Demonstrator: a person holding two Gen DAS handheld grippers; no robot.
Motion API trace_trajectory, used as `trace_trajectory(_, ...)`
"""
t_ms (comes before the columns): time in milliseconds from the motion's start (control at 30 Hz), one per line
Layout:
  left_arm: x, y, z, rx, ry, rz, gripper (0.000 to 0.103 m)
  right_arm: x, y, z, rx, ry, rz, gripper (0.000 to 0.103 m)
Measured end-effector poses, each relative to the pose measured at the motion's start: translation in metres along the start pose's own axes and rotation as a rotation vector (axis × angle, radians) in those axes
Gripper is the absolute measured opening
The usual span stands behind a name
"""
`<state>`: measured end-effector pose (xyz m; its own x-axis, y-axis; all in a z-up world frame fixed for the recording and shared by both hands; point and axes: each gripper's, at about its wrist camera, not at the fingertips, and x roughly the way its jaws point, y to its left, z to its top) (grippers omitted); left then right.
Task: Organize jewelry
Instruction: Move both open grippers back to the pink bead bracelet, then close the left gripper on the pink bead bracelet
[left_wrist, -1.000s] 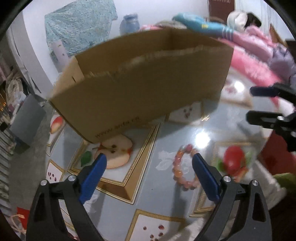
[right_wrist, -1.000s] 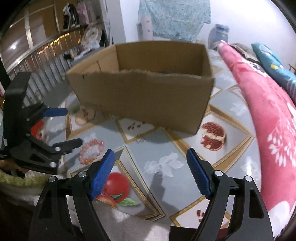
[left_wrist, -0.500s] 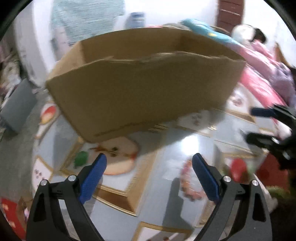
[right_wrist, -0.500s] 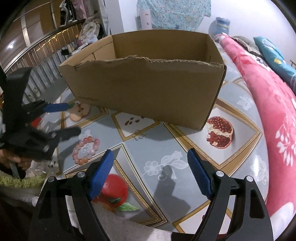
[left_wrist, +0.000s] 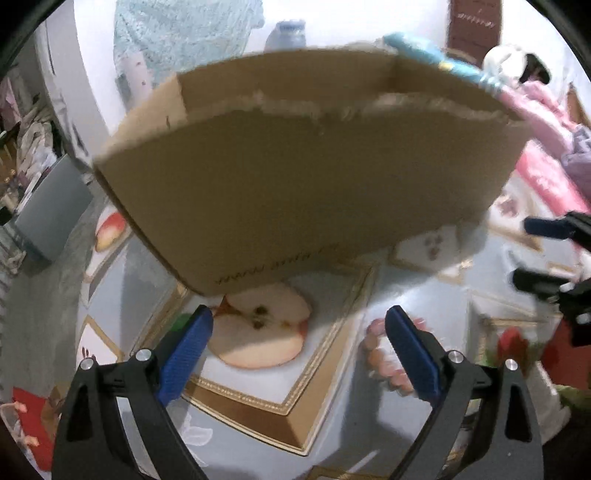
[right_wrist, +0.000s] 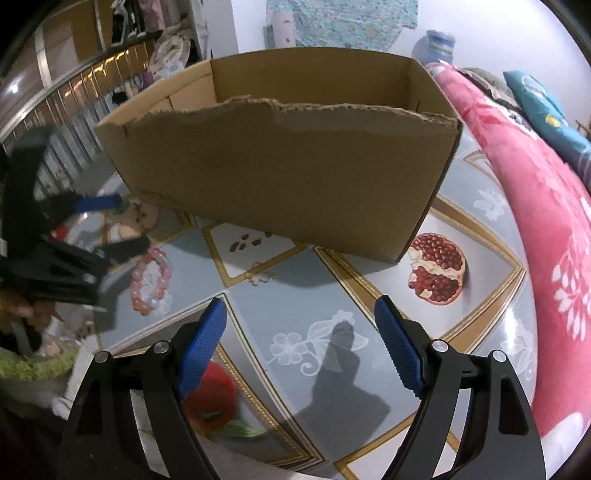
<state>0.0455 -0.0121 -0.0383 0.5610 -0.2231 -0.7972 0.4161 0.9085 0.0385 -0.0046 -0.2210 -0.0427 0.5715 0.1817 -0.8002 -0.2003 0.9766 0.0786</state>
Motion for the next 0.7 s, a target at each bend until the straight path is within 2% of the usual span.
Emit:
trace_trajectory(133, -0.019, -0.017, -0.002, 0.058, -0.061, -0.084, 0.093, 0.005, 0.004, -0.001, -0.045, 0.01, -0.042, 0.081)
trace_trajectory(267, -0.028, -0.044, -0.014, 0.134, -0.05, -0.156, 0.088, 0.01, 0.004, -0.003, -0.052, 0.024, -0.059, 0.081)
trace_trajectory(367, -0.024, -0.067, -0.02, 0.188, -0.01, -0.186, 0.068, 0.013, 0.003, -0.005, -0.048, 0.034, -0.059, 0.083)
trace_trajectory(500, -0.013, -0.075, -0.02, 0.182, 0.027, -0.217, 0.058, 0.016, 0.004, -0.007, -0.049, 0.047, -0.069, 0.084)
trace_trajectory(633, -0.005, -0.07, -0.024, 0.142, 0.058, -0.207, 0.043, 0.019, 0.006, -0.011, -0.035, 0.056, -0.072, 0.087)
trace_trajectory(700, -0.005, -0.071, -0.025, 0.135, 0.056, -0.197, 0.04, 0.021, 0.004, -0.011, -0.014, 0.059, -0.062, 0.089)
